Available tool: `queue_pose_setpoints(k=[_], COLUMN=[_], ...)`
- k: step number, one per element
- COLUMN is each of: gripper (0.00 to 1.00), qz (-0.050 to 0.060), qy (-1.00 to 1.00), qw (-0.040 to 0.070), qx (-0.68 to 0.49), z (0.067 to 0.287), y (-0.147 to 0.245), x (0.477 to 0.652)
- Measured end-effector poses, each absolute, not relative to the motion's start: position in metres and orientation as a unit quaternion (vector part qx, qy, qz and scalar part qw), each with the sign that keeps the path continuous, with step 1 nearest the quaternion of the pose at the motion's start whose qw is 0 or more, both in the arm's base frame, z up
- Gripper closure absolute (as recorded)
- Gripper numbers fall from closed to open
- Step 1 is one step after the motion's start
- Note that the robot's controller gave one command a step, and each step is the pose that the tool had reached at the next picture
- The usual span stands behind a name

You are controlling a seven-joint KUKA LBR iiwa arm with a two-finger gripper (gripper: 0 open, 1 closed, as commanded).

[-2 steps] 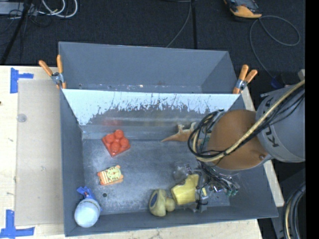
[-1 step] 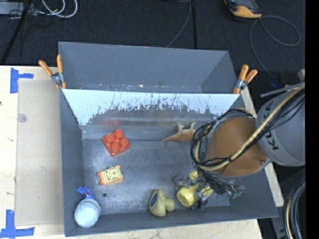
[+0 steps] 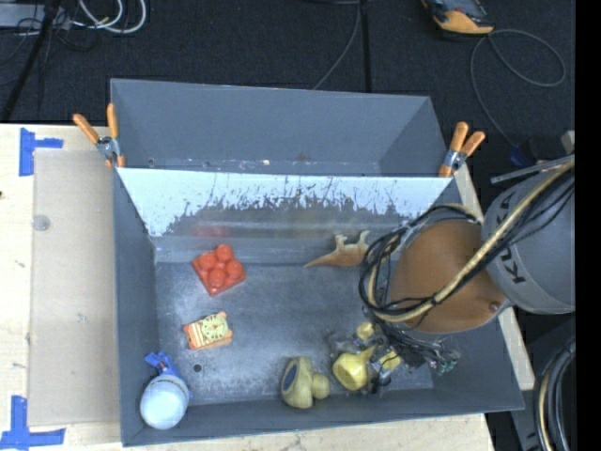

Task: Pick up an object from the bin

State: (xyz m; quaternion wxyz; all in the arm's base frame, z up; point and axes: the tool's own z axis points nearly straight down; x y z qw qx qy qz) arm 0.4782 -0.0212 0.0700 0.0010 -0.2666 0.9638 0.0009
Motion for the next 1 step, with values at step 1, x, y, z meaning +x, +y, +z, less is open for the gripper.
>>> queue_pose_setpoints(k=[1], gripper=[1.0], qz=[0.002], qy=[0.96], qw=[0.001], qx=[-0.279], z=[0.217], y=[-0.0325], x=[0.4824])
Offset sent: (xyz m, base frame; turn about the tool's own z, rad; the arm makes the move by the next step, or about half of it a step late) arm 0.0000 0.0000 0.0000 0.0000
